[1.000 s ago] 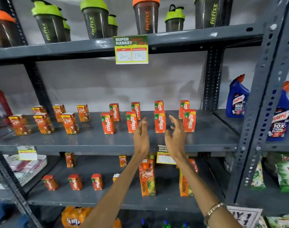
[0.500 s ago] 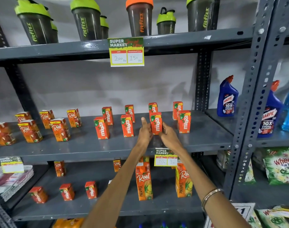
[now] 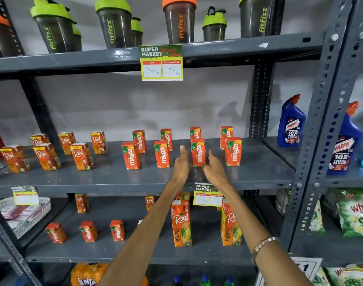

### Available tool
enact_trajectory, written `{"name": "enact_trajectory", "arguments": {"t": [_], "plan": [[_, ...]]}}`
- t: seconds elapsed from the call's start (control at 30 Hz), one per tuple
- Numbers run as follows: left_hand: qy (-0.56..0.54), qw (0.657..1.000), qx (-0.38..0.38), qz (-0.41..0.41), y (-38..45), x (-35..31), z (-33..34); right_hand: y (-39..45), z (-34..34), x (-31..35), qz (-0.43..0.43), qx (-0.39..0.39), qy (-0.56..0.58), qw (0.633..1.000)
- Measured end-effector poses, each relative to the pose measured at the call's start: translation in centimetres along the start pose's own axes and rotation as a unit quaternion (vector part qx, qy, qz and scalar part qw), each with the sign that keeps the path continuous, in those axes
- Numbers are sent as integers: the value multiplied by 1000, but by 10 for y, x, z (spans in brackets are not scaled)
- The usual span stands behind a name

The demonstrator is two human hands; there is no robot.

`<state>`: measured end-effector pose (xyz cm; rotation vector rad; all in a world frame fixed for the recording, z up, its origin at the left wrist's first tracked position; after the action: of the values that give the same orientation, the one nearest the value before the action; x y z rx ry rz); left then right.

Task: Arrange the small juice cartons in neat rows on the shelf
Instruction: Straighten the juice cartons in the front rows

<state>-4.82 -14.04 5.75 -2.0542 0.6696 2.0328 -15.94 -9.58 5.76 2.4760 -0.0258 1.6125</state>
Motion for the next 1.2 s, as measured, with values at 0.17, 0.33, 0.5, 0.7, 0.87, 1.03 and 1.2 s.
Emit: {"name": "enact_trajectory", "arguments": {"t": [0.17, 0.33, 0.5, 0.7, 0.87, 1.03, 1.2], "plan": [[-7, 981, -153, 120, -44, -17, -70, -36, -6, 25, -139, -170, 3, 975], [44, 970, -184, 152, -64, -24, -133, -12, 67, 61, -160, -109, -40, 980], [33, 998, -44, 23, -29, -8, -121, 38, 110, 55, -36, -53, -26, 998], [20, 999, 47, -6, -9, 9, -120, 46, 125, 48, -42, -38, -57, 997], [3, 998, 57, -7, -1, 18, -123, 49, 127, 43, -33, -28, -65, 997], [3, 999, 51, -14, 3, 23, -124, 51, 129, 40, -29, -9, -66, 997], [10, 999, 44, -22, -1, 22, -125, 53, 131, 34, -15, -5, -62, 998]]}}
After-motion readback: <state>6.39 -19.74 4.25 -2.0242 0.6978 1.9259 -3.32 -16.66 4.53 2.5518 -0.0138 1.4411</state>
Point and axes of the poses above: each hand's wrist, its own y-axis towards the middle knuckle, its own z-axis out of the palm, x = y × z, the point moved 10 cm from there along y, towards the middle knuckle, and after that the axes turned 11 degrees about x, right-handed, at the moved point
